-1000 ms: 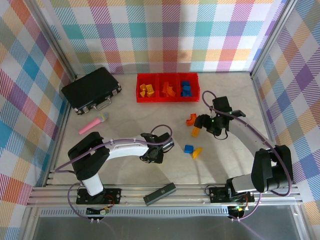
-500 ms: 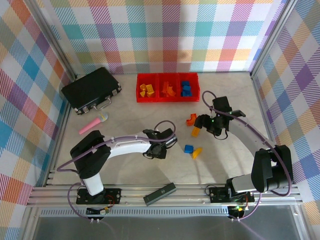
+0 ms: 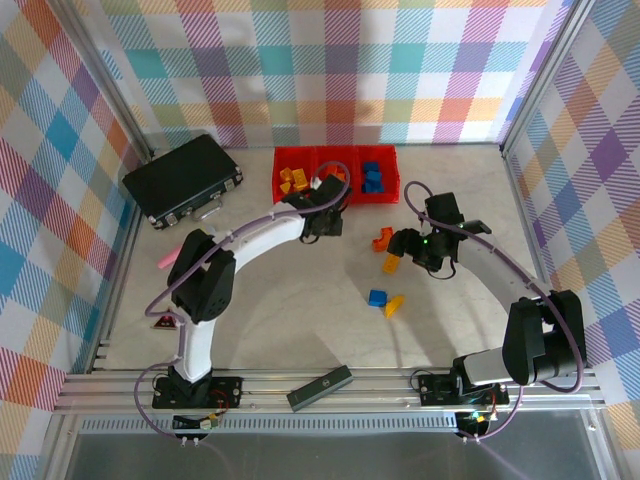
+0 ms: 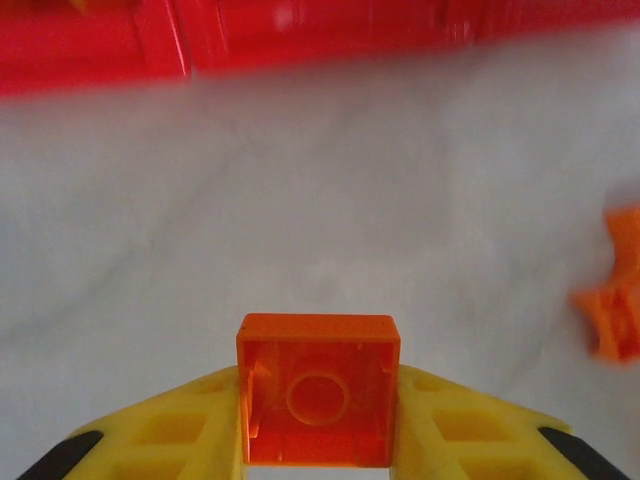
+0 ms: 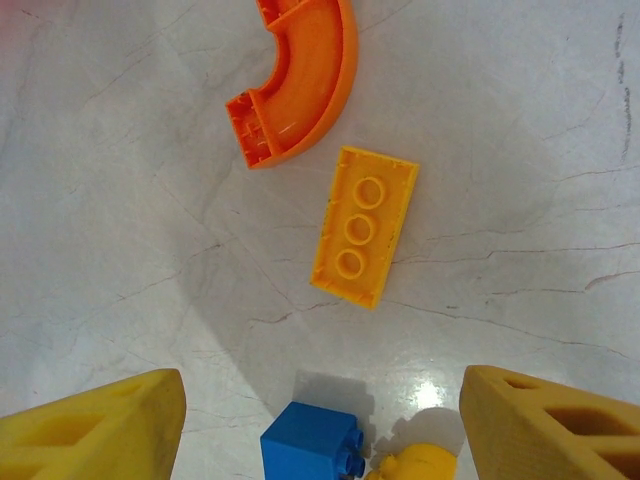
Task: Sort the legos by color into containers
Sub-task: Place the lego in the container.
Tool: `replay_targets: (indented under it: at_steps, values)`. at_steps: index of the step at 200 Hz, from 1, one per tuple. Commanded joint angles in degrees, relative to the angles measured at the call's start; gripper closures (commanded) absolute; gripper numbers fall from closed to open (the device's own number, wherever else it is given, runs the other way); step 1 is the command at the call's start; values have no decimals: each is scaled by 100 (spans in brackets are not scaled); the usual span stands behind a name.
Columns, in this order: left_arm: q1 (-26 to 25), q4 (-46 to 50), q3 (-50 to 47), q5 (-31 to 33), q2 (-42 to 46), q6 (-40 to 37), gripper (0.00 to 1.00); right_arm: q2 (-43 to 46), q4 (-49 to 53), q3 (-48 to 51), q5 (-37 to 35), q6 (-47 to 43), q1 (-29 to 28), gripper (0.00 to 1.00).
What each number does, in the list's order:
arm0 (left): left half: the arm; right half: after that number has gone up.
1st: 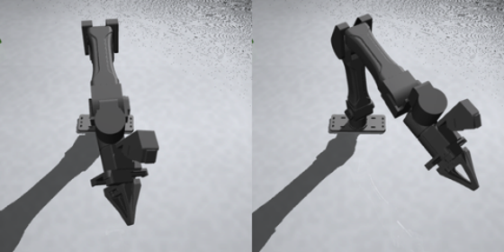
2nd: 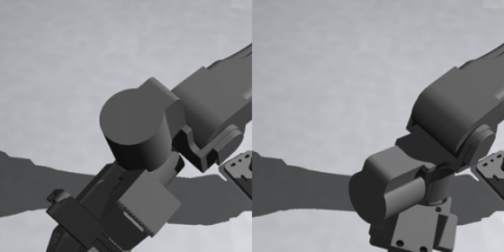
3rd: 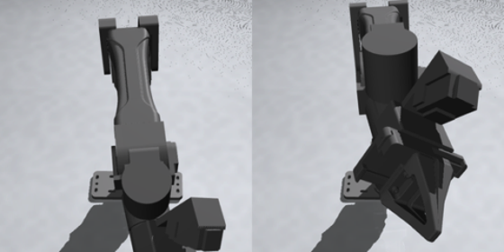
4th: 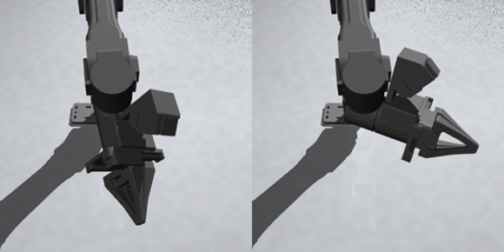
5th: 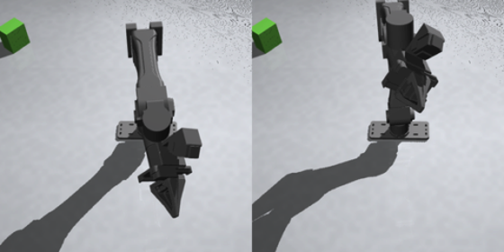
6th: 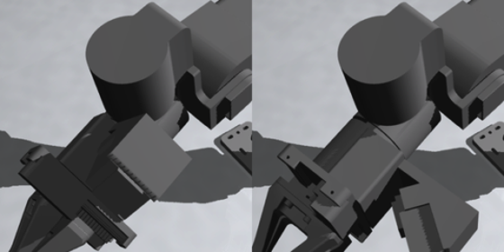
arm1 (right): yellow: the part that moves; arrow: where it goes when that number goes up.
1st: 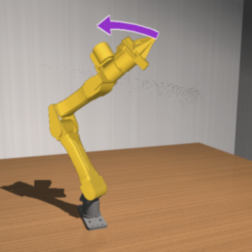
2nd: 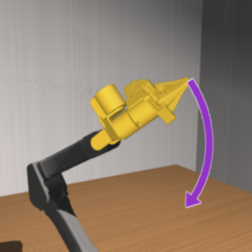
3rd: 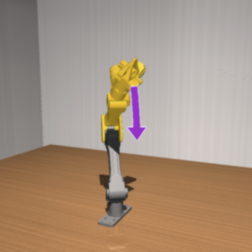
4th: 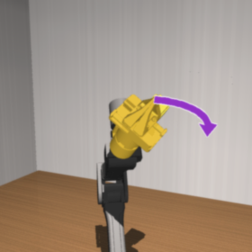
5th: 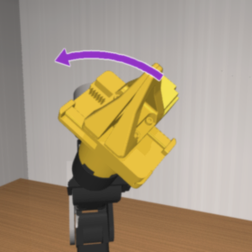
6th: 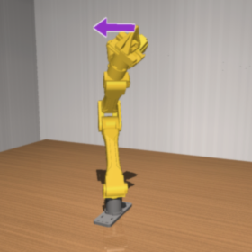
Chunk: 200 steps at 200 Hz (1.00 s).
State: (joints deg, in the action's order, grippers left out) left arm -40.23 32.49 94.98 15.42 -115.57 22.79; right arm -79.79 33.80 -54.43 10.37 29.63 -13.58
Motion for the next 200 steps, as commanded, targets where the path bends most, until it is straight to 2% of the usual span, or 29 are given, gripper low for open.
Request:
replay_targets:
  at_steps: [1,62,127,167,200]
  values:
    - [128,-469,482,354,-328,-370,66,89,-128,29,251,36,-37,27]
    - [362,-821,2240,673,-1646,-752,67,-2,-138,55,246,-12,-48,27]
    - [732,-413,4196,608,-2884,-820,65,-24,-196,160,289,27,-57,27]
    - [823,-437,4603,605,-3198,-771,62,5,-160,144,273,61,-65,27]
    - [816,-138,4863,568,-3025,-789,46,218,11,126,139,60,-116,27]
